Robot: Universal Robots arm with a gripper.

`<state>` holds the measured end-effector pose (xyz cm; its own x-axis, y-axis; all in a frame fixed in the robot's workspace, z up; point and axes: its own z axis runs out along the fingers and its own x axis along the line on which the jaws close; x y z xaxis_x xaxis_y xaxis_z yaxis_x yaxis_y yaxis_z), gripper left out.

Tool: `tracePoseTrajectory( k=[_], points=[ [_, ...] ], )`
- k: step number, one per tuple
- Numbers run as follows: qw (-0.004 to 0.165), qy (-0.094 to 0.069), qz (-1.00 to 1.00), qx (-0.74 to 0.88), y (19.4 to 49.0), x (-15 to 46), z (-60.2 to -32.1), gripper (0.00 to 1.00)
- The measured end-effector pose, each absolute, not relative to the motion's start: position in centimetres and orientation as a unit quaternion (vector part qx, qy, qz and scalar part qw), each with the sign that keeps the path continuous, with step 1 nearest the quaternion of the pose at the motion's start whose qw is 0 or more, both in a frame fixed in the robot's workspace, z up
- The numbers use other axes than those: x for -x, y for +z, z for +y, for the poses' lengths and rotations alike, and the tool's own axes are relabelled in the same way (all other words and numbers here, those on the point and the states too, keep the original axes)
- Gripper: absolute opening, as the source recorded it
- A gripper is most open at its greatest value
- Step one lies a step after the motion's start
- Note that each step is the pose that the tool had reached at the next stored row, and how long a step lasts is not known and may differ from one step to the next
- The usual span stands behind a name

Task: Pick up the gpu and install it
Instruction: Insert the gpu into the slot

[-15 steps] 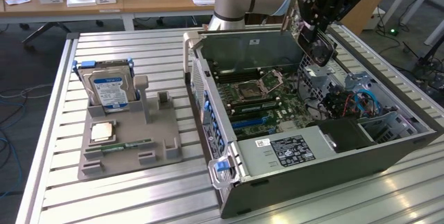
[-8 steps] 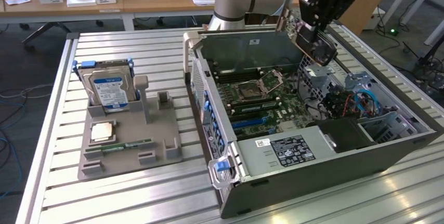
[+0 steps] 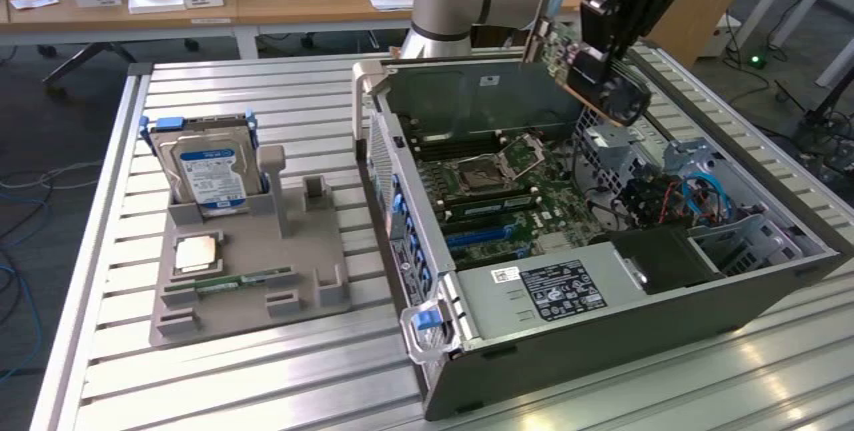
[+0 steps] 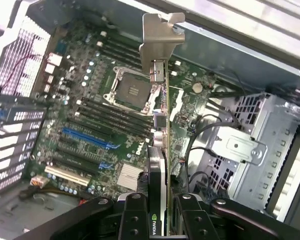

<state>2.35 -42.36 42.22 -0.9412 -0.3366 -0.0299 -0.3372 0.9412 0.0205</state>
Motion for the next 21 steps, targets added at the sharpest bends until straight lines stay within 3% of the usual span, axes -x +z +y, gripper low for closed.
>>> tracePoseTrajectory(
  k=[21],
  points=[
    [0.005,-0.011,0.943,0.332,42.21,-2.31,-42.36,0.27]
  ],
)
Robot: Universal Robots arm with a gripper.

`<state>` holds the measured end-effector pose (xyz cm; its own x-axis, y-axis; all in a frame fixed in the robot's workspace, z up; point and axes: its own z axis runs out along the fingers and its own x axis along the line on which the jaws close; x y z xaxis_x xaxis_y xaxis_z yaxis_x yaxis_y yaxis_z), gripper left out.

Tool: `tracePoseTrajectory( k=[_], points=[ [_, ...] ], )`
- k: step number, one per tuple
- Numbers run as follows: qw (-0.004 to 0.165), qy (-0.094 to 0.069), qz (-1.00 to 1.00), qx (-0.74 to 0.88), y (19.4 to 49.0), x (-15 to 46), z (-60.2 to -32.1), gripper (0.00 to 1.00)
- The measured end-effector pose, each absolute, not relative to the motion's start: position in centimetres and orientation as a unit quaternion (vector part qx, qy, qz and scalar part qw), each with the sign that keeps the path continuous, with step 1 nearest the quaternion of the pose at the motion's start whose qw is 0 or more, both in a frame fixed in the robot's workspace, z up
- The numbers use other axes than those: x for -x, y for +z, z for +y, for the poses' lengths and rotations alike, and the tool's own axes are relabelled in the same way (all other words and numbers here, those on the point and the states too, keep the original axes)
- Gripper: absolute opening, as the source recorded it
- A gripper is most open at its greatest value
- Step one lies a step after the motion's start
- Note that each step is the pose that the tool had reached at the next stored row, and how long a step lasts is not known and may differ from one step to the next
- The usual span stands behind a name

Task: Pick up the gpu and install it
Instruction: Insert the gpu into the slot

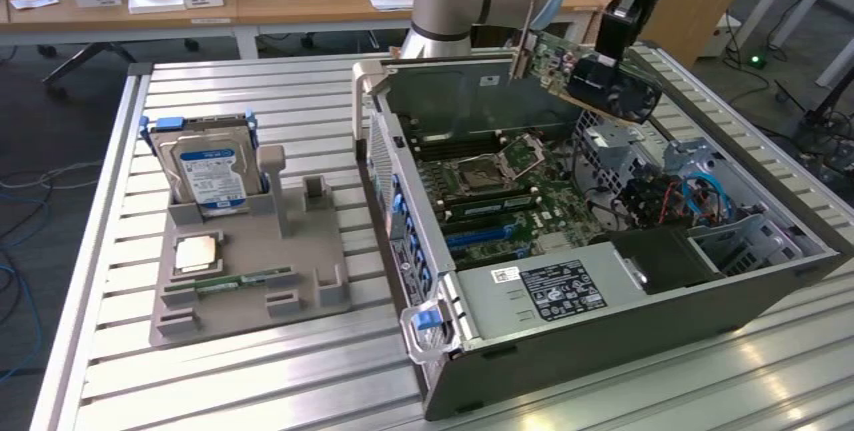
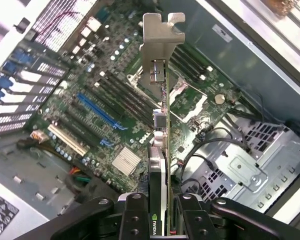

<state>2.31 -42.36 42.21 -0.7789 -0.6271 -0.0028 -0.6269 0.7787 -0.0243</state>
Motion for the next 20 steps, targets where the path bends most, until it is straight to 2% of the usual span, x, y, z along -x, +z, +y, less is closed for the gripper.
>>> tracePoseTrajectory(
  k=[20],
  points=[
    [0.005,-0.017,0.879,0.477,42.20,-2.26,-42.36,0.27]
  ],
)
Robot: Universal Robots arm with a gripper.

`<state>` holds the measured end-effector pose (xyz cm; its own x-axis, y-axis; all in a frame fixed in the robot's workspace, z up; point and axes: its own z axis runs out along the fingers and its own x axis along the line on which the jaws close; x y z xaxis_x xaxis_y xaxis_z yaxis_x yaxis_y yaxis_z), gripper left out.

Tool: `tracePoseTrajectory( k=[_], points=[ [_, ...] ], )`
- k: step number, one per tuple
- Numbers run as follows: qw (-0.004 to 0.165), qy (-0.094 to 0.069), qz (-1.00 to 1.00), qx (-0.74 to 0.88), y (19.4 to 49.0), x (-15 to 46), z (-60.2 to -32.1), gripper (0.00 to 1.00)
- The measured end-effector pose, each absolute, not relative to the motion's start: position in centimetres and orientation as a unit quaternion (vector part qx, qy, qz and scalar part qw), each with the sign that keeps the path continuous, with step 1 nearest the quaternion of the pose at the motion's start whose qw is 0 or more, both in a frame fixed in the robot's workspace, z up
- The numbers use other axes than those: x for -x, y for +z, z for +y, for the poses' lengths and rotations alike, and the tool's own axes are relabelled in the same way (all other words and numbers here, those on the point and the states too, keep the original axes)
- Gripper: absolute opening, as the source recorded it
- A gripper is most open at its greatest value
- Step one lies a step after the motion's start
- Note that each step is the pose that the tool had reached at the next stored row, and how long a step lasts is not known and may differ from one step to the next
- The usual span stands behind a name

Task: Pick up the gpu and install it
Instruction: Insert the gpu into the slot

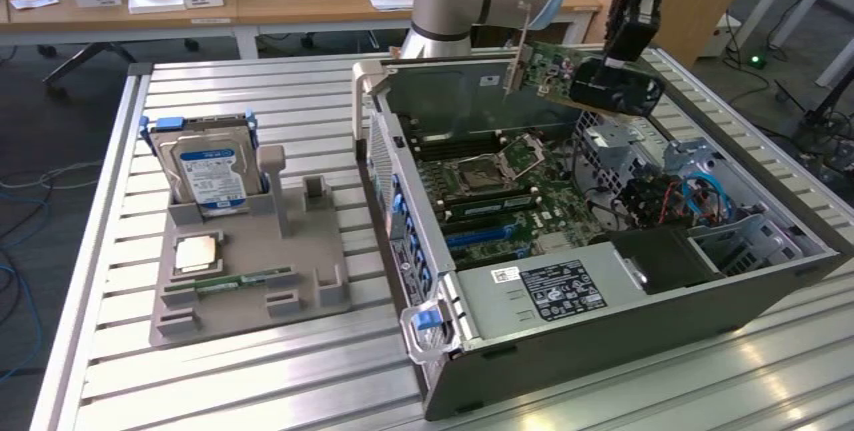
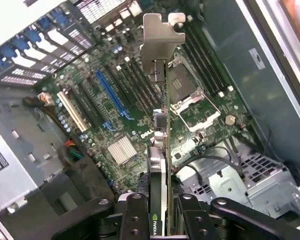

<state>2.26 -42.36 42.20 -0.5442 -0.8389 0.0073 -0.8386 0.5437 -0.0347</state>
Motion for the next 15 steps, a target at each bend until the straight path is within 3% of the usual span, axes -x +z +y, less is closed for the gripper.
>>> tracePoseTrajectory(
  k=[15],
  points=[
    [0.004,-0.021,0.817,0.577,42.15,-2.23,-42.36,0.27]
  ],
)
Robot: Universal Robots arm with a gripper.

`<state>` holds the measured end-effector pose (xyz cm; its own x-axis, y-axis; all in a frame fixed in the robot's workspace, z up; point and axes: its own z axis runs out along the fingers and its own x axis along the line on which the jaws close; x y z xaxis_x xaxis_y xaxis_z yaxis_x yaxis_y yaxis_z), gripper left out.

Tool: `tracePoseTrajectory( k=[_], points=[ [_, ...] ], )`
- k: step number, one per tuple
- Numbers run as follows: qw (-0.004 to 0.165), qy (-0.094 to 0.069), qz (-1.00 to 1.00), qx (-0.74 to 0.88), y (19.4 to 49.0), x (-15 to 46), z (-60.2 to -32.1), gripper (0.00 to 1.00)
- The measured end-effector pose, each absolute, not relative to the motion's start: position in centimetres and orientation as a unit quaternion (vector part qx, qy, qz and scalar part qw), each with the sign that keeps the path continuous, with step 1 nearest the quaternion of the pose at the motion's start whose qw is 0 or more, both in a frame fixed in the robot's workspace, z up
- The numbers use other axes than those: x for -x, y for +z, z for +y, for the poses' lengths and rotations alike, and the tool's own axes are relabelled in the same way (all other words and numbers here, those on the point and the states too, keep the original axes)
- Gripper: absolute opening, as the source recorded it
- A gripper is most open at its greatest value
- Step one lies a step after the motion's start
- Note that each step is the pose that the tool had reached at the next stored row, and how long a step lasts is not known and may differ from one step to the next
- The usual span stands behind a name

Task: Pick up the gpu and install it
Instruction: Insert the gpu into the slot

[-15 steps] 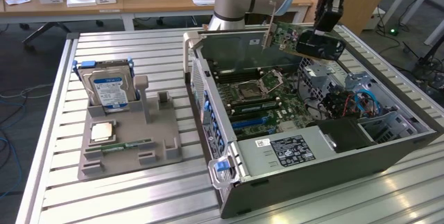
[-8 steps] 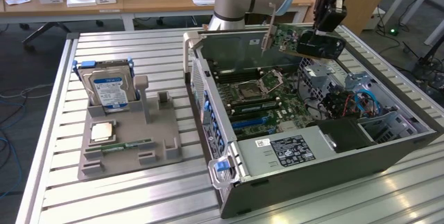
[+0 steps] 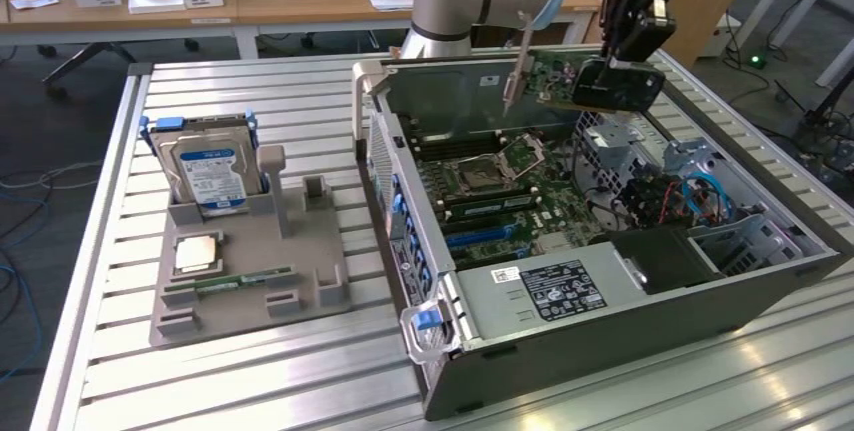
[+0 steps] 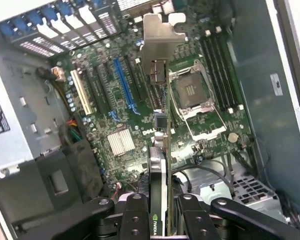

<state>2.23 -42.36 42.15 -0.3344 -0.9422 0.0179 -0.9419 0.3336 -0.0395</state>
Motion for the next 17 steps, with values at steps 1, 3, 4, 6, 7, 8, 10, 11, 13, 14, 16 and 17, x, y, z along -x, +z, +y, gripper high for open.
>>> tracePoseTrajectory(
  k=[1,3,4,6,7,8,10,11,13,14,16,17],
  points=[
    [0.004,-0.022,0.812,0.583,42.14,-2.22,-42.36,0.27],
    [0.003,-0.023,0.803,0.596,42.12,-2.21,-42.36,0.27],
    [0.003,-0.023,0.798,0.602,42.11,-2.20,-42.36,0.27],
    [0.003,-0.024,0.789,0.613,42.09,-2.19,-42.36,0.27],
    [0.003,-0.025,0.785,0.619,42.08,-2.18,-42.36,0.27],
    [0.002,-0.026,0.780,0.626,42.07,-2.17,-42.36,0.27],
    [0.001,-0.027,0.770,0.637,42.04,-2.15,-42.36,0.27],
    [0.001,-0.028,0.766,0.643,42.02,-2.14,-42.36,0.27],
    [0.000,-0.030,0.756,0.653,41.99,-2.11,-42.36,0.27],
    [-0.001,-0.031,0.752,0.659,41.97,-2.09,-42.36,0.27],
    [-0.001,-0.031,0.745,0.666,41.96,-2.09,-42.36,0.27],
    [-0.001,-0.031,0.745,0.667,41.96,-2.09,-42.36,0.27]
  ],
)
